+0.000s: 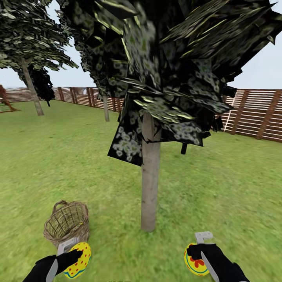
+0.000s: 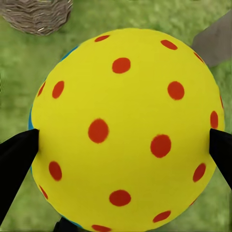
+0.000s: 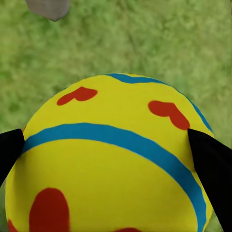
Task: Take the three Easter eggs out of the wicker basket on the lawn in the garden, then place them on the lawn next to a single tree (choose any tree) so that all three eggs are next to the same tree and none are left in the basket.
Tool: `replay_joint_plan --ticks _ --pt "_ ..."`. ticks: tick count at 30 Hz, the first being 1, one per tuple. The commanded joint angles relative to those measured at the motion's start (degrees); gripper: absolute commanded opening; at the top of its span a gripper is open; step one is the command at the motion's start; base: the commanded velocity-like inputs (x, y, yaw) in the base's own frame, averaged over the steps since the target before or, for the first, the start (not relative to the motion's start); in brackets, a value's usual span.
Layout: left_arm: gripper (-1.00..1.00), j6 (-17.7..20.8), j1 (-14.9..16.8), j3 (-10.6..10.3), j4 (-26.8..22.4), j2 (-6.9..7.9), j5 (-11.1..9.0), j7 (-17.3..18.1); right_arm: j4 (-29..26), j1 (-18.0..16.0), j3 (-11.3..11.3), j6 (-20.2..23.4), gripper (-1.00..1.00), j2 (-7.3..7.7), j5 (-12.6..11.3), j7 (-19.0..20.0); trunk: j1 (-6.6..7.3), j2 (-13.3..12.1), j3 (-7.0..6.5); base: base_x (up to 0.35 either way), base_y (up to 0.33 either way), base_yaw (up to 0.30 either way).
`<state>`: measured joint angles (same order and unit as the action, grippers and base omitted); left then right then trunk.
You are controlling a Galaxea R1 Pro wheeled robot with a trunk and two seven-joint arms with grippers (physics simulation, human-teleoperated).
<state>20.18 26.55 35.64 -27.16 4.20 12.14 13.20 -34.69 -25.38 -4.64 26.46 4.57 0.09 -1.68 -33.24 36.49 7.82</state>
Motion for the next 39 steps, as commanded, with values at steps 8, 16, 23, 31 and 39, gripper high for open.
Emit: replay_joint_plan --ticks 8,16,23,31,39 --pt "-1.0 0.3 0.1 0.5 0.1 -0.07 0.6 0.5 0.0 0.0 -0.4 0.4 -1.0 0.02 0.0 -0.2 1.74 -3.1 -1.34 0.0 -0.305 0.298" --pt "-1.0 0.1 0.1 0.5 0.3 -0.48 0.6 0.5 0.0 0.0 -1.3 0.4 -1.0 -0.02 1.5 -0.2 3.5 -6.3 -2.78 0.0 -0.305 0.298" --pt "-1.0 0.1 0.1 0.5 0.3 -0.8 0.6 0.5 0.0 0.0 -1.3 0.4 -1.0 0.0 1.5 -0.2 5.04 -9.2 -4.03 0.0 -0.305 0.272" --pt "-1.0 -3.2 0.1 0.7 0.2 -1.69 0.5 1.2 0.0 0.0 -1.1 0.4 -1.0 0.09 1.3 -0.1 5.04 -9.2 -4.03 0.0 -0.098 0.015" --pt "-1.0 -3.5 0.1 0.6 0.3 -2.01 0.5 0.5 0.0 0.0 -1.1 0.4 -1.0 0.09 1.2 -0.1 3.28 -5.9 -2.6 0.0 0.0 0.0"
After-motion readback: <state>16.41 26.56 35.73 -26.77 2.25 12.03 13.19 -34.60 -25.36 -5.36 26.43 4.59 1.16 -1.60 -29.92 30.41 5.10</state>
